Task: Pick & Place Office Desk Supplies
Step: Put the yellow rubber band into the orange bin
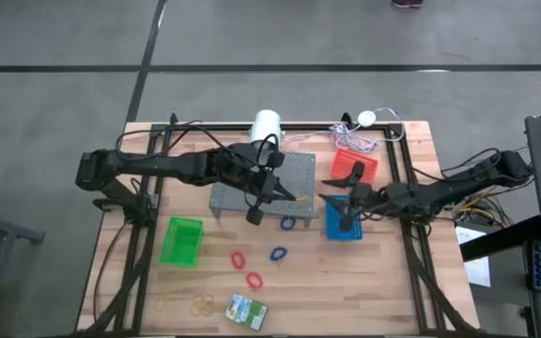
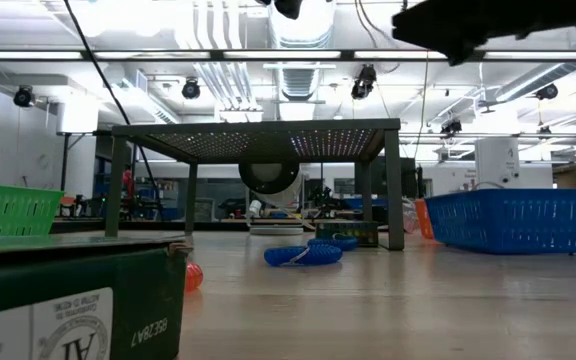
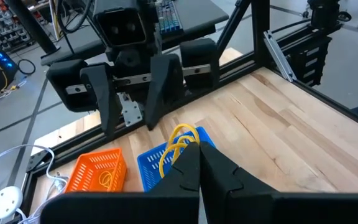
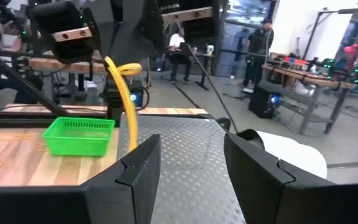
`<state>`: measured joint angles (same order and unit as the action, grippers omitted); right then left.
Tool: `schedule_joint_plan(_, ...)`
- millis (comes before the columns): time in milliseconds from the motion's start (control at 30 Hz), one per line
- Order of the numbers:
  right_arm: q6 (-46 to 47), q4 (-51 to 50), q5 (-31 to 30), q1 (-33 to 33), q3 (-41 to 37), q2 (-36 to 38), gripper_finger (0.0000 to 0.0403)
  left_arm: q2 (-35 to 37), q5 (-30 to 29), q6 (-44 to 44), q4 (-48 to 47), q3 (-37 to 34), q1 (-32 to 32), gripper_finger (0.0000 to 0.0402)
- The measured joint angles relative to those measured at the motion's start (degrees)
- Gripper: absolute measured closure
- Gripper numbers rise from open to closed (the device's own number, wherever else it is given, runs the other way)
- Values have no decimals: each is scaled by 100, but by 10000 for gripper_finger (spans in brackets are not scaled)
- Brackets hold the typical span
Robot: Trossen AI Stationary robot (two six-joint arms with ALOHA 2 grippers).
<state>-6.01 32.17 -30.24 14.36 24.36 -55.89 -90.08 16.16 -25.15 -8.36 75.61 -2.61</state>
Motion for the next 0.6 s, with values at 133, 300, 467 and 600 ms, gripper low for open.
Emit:
schedule_joint_plan(133,-43,-12,77,-18,393,-468,231,-2,0,0,-2,0,0,400)
schedule_joint_plan(300,-113,-183,75,-16,890,-996,225,-2,0,-2,-38,0,0,400)
schedule_joint_plan(467,-75,-690,75,-18,1343,-1378,229,-2,1,0,-88,-4,0,400)
schedule_joint_plan(600,96,-1032,75,-16,1647,-1574,234,-2,0,0,-92,-4,0,400)
